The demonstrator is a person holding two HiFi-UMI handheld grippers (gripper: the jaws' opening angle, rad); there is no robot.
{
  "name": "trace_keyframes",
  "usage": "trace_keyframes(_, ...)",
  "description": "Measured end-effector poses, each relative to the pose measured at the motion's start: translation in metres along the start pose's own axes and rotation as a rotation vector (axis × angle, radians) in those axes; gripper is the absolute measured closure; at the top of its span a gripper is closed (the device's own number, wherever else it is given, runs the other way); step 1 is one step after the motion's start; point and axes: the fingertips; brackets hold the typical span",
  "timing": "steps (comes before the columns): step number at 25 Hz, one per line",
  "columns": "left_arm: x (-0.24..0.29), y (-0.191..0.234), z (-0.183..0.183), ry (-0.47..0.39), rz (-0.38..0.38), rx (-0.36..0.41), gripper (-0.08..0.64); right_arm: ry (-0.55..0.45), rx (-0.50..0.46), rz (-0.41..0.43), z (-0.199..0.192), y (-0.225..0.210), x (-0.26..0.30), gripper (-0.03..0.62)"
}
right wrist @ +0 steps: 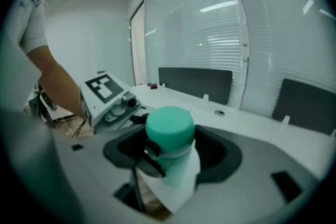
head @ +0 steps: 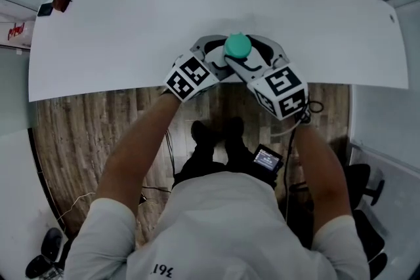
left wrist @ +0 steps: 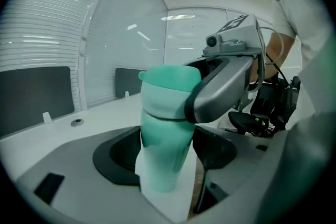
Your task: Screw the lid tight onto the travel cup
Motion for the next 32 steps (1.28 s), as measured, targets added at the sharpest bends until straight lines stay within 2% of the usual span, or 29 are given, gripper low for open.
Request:
trace_keyframes(2, 0.001, 0.001, 0.0, -0.01, 0.012, -0.017, 0.239, 0.004, -0.008, 0.019, 0.0, 0.0, 0.0, 0.291)
trace_keyframes(4, 0.001, 0.002, 0.001, -0.024, 0.052, -0.033, 0.239, 0.006, 0.0, -0.003, 0.0, -0.002, 0.0, 0.291)
trace_keyframes(13, -0.001, 0.008, 0.001, -0.071, 0.265, -0.093, 0.24, 0.005, 0.099, -0.259, -0.001, -0.004, -0.001, 0.296)
trace_keyframes(16, -0.001, 0.01, 0.001, -0.081, 0.316, -0.118, 0.24, -0.001, 0.105, -0.298, 0.0, -0.004, -0.002, 0.302)
trace_keyframes(18, 0.0, 0.009, 0.001, -0.077, 0.29, -0.122, 0.239, -0.007, 0.104, -0.284, -0.002, -0.004, -0.003, 0.302)
trace_keyframes(20, 0.0, 0.006, 0.001, -0.061, 0.225, -0.103, 0.239, -0.011, 0.097, -0.251, -0.003, -0.005, -0.004, 0.304)
trace_keyframes(24, -0.001, 0.003, 0.003, -0.023, 0.076, -0.009, 0.239, -0.003, 0.039, -0.136, -0.001, -0.001, -0.004, 0.304)
trace_keyframes(26, -0.001, 0.002, 0.004, -0.014, 0.031, 0.006, 0.239, -0.003, 0.01, -0.081, 0.0, 0.001, -0.003, 0.305)
trace_keyframes(28, -0.001, 0.002, 0.003, -0.019, 0.031, -0.014, 0.239, -0.002, 0.002, -0.063, 0.0, 0.001, -0.003, 0.305)
trace_keyframes(32, -0.001, 0.004, 0.003, -0.038, 0.094, -0.036, 0.239, -0.003, 0.022, -0.117, -0.001, 0.001, -0.002, 0.307)
Point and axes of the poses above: the fingertips, and each gripper's own axes: x forward along the fingers, y to its left, z out of its top, and after that the axes turned 6 degrees about -y, right-handed
